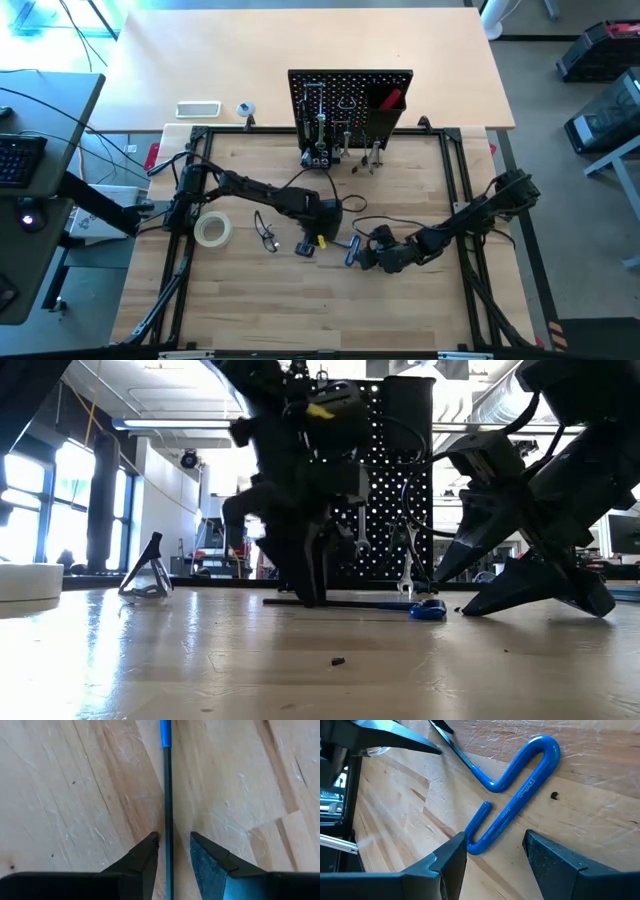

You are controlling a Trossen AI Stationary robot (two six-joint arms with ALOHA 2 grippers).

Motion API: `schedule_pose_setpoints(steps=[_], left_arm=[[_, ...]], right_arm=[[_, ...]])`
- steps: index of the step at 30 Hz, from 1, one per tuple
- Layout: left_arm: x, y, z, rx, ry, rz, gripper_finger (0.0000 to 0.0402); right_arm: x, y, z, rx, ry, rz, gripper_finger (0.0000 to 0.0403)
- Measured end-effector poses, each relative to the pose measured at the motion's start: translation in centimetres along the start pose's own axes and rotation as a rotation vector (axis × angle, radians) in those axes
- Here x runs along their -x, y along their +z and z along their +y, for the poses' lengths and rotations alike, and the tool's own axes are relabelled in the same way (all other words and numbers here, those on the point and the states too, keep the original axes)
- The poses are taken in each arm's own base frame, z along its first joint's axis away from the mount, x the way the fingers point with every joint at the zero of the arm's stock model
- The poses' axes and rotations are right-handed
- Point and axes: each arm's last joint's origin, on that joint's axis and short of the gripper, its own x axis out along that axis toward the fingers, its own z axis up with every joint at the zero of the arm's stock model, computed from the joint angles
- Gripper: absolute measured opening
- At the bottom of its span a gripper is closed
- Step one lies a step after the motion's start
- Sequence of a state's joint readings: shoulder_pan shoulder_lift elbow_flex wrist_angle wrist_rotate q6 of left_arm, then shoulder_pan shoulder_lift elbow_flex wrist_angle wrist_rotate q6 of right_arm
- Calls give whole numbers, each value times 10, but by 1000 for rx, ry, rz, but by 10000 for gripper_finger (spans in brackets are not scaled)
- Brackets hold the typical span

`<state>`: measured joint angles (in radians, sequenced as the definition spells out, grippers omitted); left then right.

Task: Hang tools onto peg board
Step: Put the pick tool into the black bin on the peg board

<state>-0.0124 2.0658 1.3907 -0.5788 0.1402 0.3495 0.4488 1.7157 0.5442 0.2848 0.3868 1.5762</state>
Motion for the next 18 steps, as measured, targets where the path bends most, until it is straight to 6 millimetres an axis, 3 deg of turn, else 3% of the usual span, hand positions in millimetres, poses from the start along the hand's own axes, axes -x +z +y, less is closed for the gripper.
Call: schedule_pose_setpoints(steps=[7, 14, 18], left_arm=[[-12, -13, -3, 22, 6, -33, 92], [-20, -15, -3, 35, 33, -113, 8], [-21, -12, -3, 24, 41, -141, 36]], right_arm=[[-1, 3, 0, 1, -6, -6, 201], [-6, 14, 0, -38, -5, 2, 201], [-10, 23, 3, -38, -4, -3, 201]])
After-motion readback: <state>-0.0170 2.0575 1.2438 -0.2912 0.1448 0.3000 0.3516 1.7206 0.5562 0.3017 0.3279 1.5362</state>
